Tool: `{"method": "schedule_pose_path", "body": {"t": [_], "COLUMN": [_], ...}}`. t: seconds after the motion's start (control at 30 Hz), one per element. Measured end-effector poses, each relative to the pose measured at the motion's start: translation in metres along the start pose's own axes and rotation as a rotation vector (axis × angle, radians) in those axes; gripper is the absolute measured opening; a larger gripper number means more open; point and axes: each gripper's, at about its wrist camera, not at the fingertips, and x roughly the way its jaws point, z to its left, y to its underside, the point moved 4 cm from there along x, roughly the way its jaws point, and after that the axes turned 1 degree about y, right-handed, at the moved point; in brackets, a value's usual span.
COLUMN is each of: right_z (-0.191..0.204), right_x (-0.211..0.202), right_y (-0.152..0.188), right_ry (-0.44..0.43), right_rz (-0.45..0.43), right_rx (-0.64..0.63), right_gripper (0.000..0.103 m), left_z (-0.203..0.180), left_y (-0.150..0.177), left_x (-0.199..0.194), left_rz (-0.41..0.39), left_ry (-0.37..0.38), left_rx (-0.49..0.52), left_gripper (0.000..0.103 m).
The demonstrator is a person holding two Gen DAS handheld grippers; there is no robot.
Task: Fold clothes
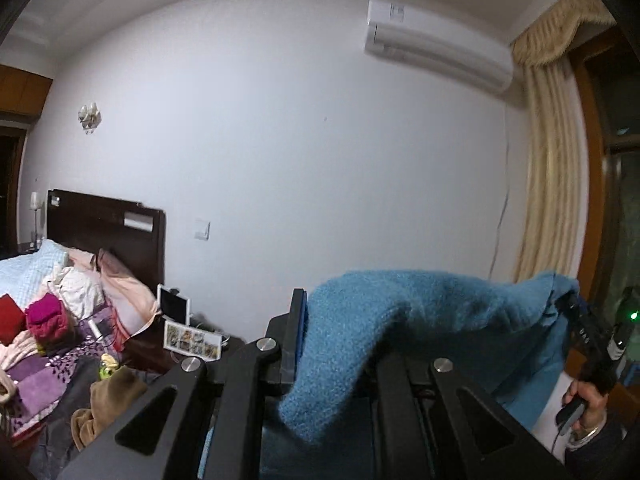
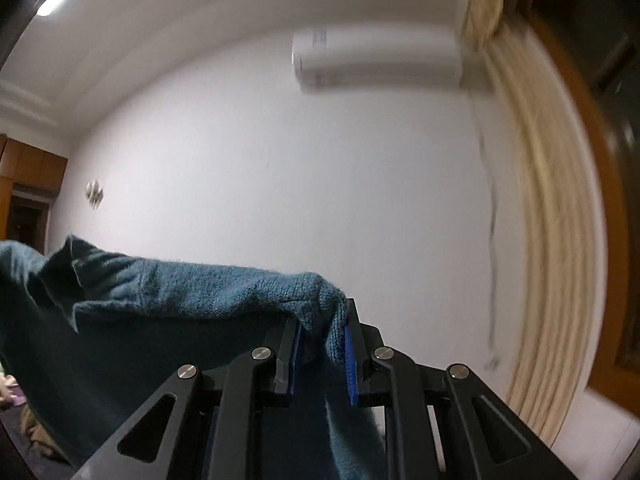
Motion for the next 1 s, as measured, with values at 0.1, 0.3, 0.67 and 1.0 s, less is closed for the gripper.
{"method": "schedule_pose_path", "body": {"t": [0.1, 0.3, 0.67, 1.0], "right_z": [-0.002, -0.022, -0.034, -0.015], "right_x": [-0.024, -0.074, -0.141, -0.174], "right_y": [-0.017, -0.041, -0.087, -0.144], "right_ry": [0.026, 0.067, 0.175, 0.214], "right_rz": [-0.062, -0.145, -0.326, -0.517], "right_rx": [-0.013, -0.04, -0.028, -0.128], "right_gripper": [0.018, 0.018, 0.018, 0.018], "left_z": [-0.007, -0.014, -0.033, -0.066], "left_y": [-0.006, -0.009, 0.013, 0.106], "left_x": [-0.025, -0.06, -0.087, -0.049], "left_rz": [-0.043, -0.079, -0.03, 0.217], "left_ry": [0.01, 0.021, 0.154, 0.32], "left_rx": [0.004, 0.007, -0.099, -0.241], "left_gripper": [0.012, 0.012, 0.014, 0.014]}}
